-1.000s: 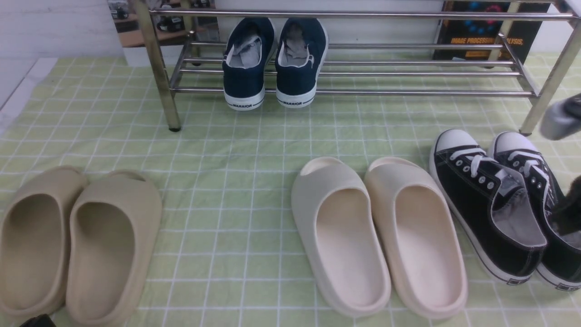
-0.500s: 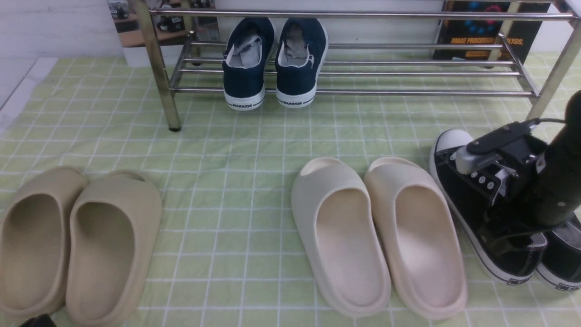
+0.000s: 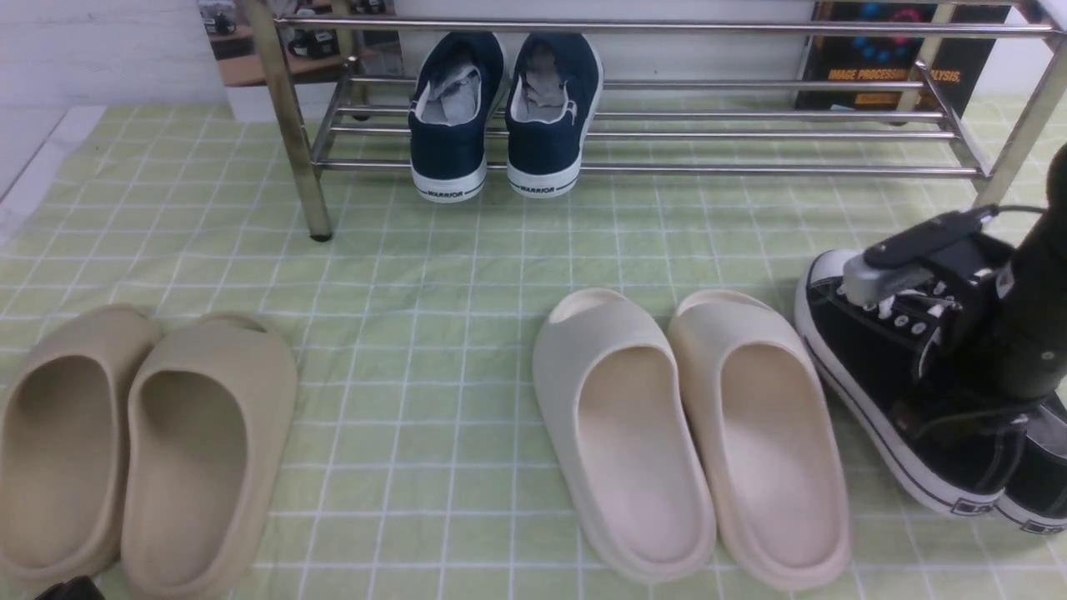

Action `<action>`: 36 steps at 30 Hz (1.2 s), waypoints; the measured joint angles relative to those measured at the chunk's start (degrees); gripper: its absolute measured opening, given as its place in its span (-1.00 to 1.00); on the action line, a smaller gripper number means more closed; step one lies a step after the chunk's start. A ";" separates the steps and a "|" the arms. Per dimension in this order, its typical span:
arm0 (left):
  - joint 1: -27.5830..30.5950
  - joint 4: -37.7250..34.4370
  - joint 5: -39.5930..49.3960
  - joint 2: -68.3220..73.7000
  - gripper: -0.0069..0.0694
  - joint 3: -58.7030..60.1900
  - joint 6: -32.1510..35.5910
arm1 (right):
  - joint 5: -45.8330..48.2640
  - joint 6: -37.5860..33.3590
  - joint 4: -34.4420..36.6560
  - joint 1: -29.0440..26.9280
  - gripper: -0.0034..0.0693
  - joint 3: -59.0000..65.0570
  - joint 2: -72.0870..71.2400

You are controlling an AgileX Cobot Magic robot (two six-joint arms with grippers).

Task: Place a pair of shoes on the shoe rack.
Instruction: Use the right arm to grab the shoe closest to it, then use the right arm to put a shoe into the shoe rack

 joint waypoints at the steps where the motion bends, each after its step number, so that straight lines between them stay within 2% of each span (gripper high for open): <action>1: 0.00 0.00 0.00 0.00 -0.53 0.00 0.00 | 1.87 0.00 0.40 0.00 -0.86 -1.29 -1.31; 4: 0.00 0.00 0.00 0.00 -0.52 0.00 0.00 | 4.53 0.00 1.43 0.00 -0.86 -5.11 -3.37; 12: 0.00 0.00 0.00 0.00 -0.50 0.00 0.00 | 4.27 0.00 1.74 0.00 -0.86 -13.14 -0.57; 30: 0.00 0.00 0.00 0.00 -0.47 0.00 0.00 | 2.33 -0.02 -2.24 0.00 -0.86 -42.71 22.80; 36: 0.00 0.00 0.00 0.00 -0.47 0.00 0.00 | 1.23 -0.06 -4.31 0.00 -0.86 -48.62 28.42</action>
